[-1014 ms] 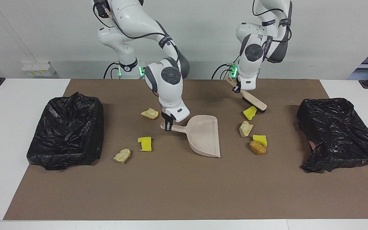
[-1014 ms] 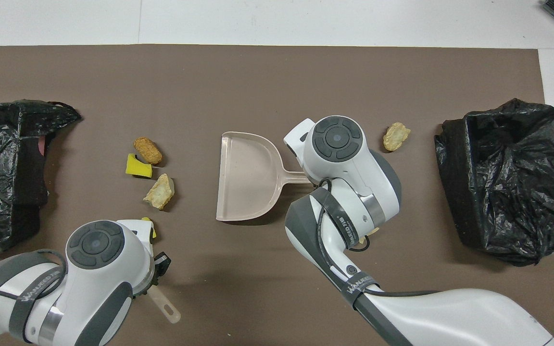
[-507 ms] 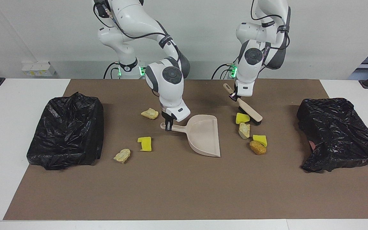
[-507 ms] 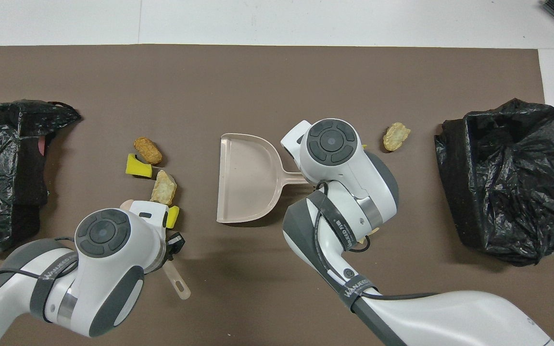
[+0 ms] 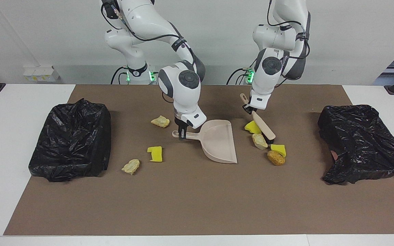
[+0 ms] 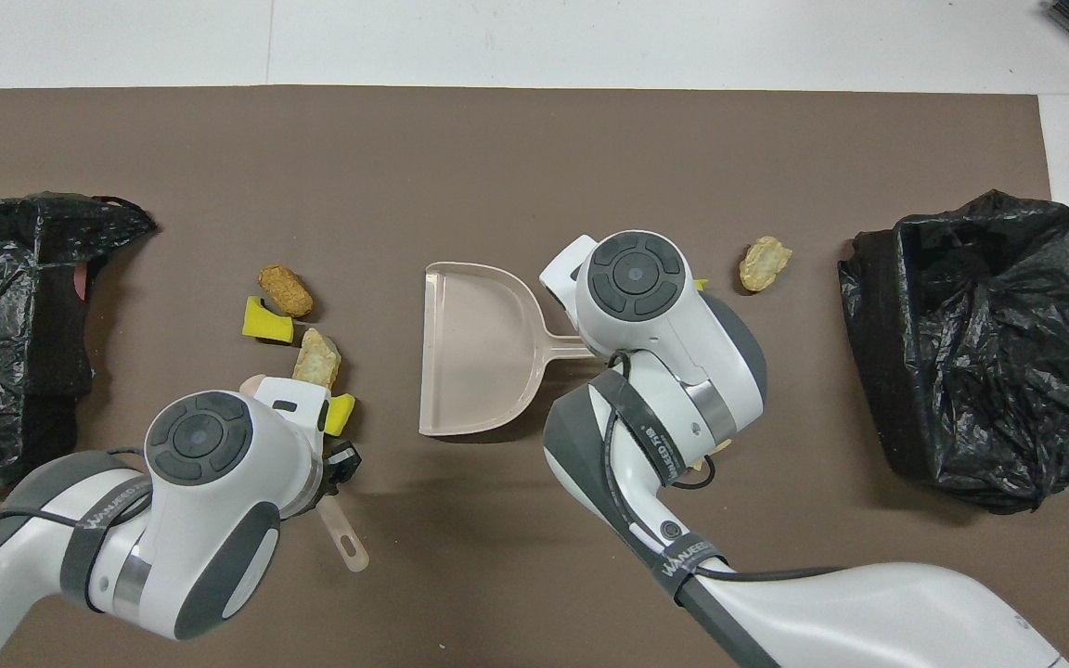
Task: Sweep and dump trash in bin
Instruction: 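Grasp the brush handle with the left gripper, then sweep the sponge and chunks into the dustpan with the left gripper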
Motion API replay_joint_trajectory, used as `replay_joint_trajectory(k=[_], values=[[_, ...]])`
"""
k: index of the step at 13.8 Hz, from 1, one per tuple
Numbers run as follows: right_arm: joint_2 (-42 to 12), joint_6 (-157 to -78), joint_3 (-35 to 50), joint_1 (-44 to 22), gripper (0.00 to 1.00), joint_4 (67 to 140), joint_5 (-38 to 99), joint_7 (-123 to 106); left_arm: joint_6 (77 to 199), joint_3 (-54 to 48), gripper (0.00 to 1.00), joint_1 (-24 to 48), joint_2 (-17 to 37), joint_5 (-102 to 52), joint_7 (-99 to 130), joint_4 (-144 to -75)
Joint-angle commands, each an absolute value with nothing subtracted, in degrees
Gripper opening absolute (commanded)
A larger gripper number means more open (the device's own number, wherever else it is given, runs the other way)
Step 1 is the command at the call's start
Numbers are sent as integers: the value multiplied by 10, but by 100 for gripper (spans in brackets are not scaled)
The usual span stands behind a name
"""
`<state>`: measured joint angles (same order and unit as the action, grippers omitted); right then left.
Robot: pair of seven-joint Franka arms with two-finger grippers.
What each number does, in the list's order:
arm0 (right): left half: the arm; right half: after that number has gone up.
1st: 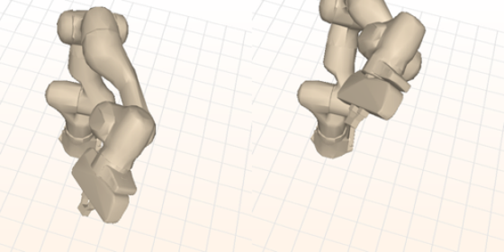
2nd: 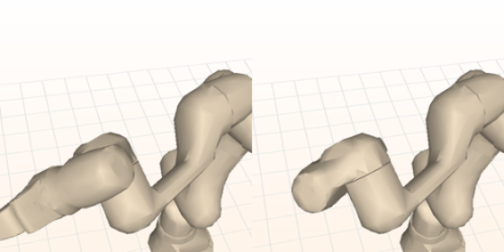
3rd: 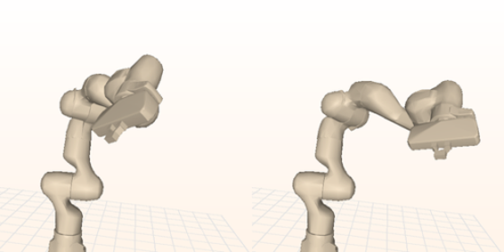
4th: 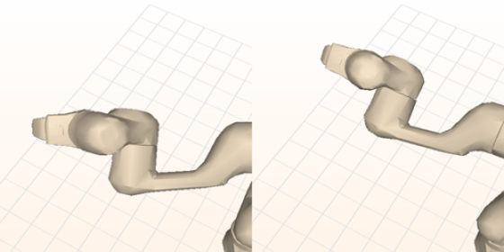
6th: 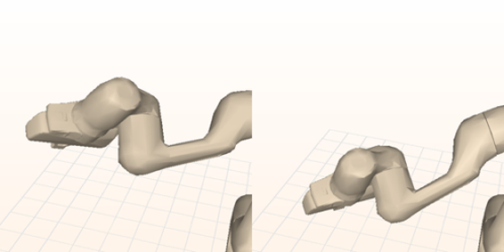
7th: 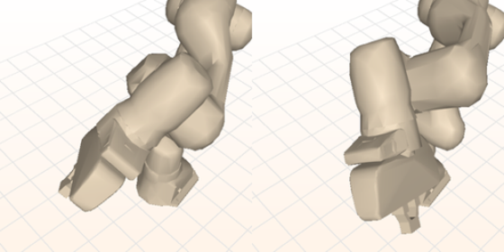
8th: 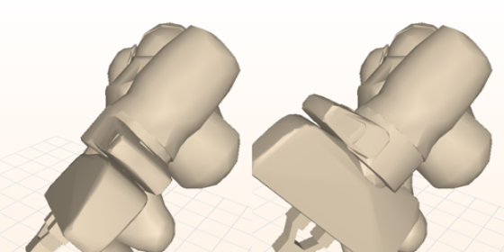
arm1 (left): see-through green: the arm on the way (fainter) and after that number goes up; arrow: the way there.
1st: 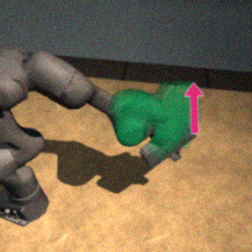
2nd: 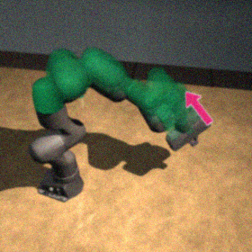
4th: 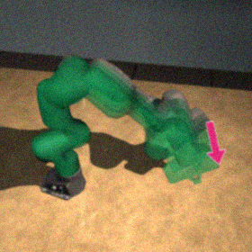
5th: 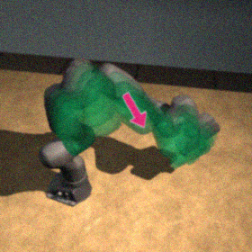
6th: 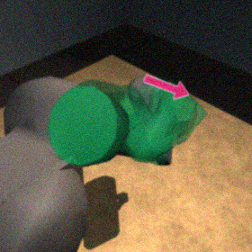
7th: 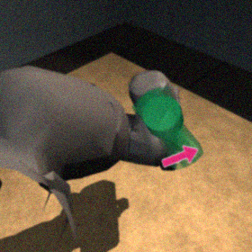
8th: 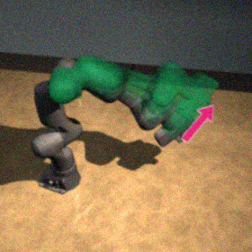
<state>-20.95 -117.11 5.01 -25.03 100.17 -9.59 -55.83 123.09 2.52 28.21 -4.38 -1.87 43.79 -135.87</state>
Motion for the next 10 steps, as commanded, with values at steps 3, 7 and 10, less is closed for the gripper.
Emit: replay_joint_trajectory(k=[3,7,10], values=[[-202,-1171,53,-242,0,1016,-115,-584,1261,22,0,327,-2,-85,305,-1307],[-204,-1172,53,-238,0,1016,-117,-597,1295,20,0,380,35,-170,303,-1239],[-206,-1172,53,-236,0,1013,-117,-599,1217,24,0,381,59,-168,322,-1161]])
